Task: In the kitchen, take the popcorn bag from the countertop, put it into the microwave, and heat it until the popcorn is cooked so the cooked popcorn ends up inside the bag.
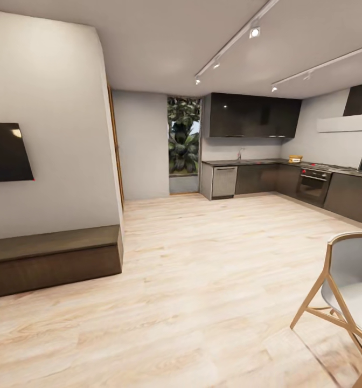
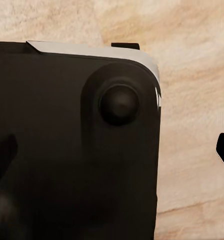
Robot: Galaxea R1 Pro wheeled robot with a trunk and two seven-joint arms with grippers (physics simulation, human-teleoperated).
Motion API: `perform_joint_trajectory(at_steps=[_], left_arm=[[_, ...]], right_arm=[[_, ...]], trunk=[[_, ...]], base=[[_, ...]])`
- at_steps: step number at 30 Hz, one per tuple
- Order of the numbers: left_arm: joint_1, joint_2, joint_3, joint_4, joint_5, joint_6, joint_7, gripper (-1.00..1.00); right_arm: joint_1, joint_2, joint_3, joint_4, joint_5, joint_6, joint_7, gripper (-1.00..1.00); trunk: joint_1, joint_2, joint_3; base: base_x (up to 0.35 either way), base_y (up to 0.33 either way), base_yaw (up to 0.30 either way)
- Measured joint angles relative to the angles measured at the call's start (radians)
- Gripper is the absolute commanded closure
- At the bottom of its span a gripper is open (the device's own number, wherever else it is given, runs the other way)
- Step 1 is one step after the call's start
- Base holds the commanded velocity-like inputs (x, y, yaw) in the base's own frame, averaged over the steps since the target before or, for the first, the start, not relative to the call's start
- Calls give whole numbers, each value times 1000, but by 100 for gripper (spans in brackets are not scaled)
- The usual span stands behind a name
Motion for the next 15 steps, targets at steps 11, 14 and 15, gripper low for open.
perform_joint_trajectory(at_steps=[11,14,15], left_arm=[[0,1,-2,1,0,2,0,-100],[0,1,-2,0,0,2,0,-100],[0,1,-2,1,0,2,0,-100]], right_arm=[[0,0,0,0,-1,1,0,-100],[0,0,0,0,-1,1,0,-100],[0,0,0,0,-1,1,0,-100]], trunk=[[0,0,0],[0,0,0],[0,0,0]], base=[[319,0,0],[323,0,0],[323,0,0]])
